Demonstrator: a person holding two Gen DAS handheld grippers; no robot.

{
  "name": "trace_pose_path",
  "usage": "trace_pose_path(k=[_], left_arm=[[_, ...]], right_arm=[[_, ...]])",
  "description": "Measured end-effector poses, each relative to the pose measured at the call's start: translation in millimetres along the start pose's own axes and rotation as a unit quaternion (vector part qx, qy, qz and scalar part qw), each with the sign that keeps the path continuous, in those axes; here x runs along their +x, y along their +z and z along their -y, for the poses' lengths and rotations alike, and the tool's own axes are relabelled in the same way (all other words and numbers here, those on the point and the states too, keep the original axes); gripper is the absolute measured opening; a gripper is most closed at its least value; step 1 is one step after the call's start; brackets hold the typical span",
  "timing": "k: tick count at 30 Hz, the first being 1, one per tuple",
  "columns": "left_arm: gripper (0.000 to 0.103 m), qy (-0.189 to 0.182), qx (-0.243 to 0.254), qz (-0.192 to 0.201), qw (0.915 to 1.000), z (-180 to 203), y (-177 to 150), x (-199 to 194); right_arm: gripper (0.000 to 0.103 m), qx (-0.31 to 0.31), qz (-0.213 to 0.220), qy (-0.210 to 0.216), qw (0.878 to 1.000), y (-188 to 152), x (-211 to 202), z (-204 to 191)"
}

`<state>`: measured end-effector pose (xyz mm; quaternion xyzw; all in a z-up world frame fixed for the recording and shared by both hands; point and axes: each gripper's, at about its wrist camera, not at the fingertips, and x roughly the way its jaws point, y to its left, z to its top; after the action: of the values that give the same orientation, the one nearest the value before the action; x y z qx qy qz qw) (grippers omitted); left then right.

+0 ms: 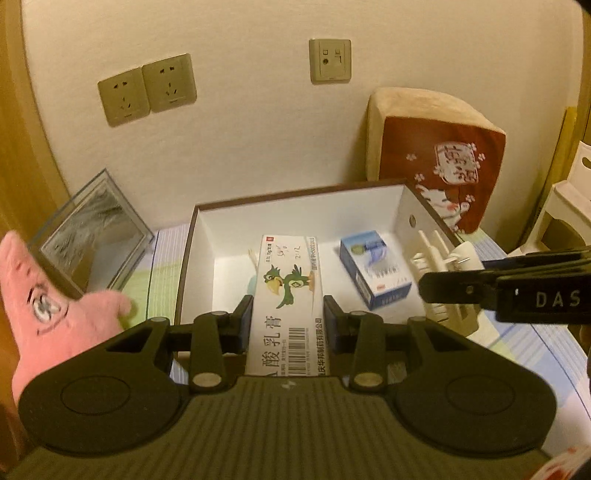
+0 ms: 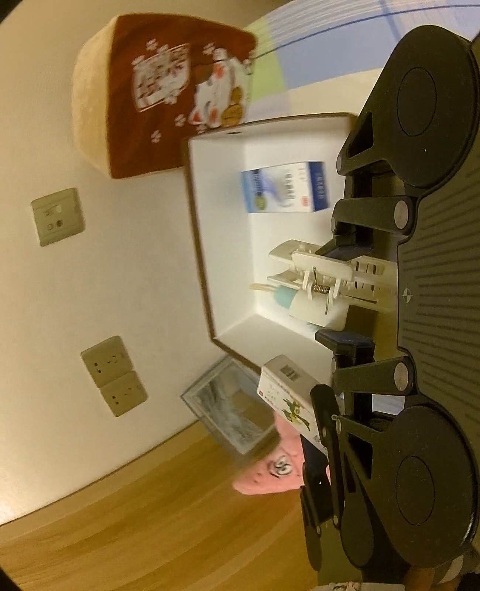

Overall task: Organize rigid objects
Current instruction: 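Carry the ointment box and clip over the brown box with both grippers, then open the left gripper to drop the ointment box while the right gripper releases the clip into the box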

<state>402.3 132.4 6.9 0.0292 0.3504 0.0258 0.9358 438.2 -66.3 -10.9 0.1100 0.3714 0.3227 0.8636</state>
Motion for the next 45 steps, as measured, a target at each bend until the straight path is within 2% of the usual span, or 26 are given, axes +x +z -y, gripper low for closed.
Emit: trace_pose_path(k=[12,21,28,34,45], left_arm=[[0.036,-0.004,-0.032,-0.019,0.9993,2,37,62],[0.036,-0.007,-0.05,-0.059,0.997,8,31,109],[0.036,-0.01,-0.065,-0.085,0.9942,8,23,139],[0.035,-0.023,-0.077,-0.096,0.9921,5,19,152],[0.036,-0.01,-0.065,-0.103,0.9925,-5,19,151]], right_arm=[[0.039,0.0,-0.002,-0.002,1.0,33,46,22],[0.039,0.022,-0.044,-0.019,0.999,27,89,53],[0.039,0.035,-0.063,-0.025,0.997,22,105,65],[0.039,0.041,-0.07,-0.031,0.996,22,113,68],[0.039,0.043,-0.077,-0.031,0.996,20,119,67]])
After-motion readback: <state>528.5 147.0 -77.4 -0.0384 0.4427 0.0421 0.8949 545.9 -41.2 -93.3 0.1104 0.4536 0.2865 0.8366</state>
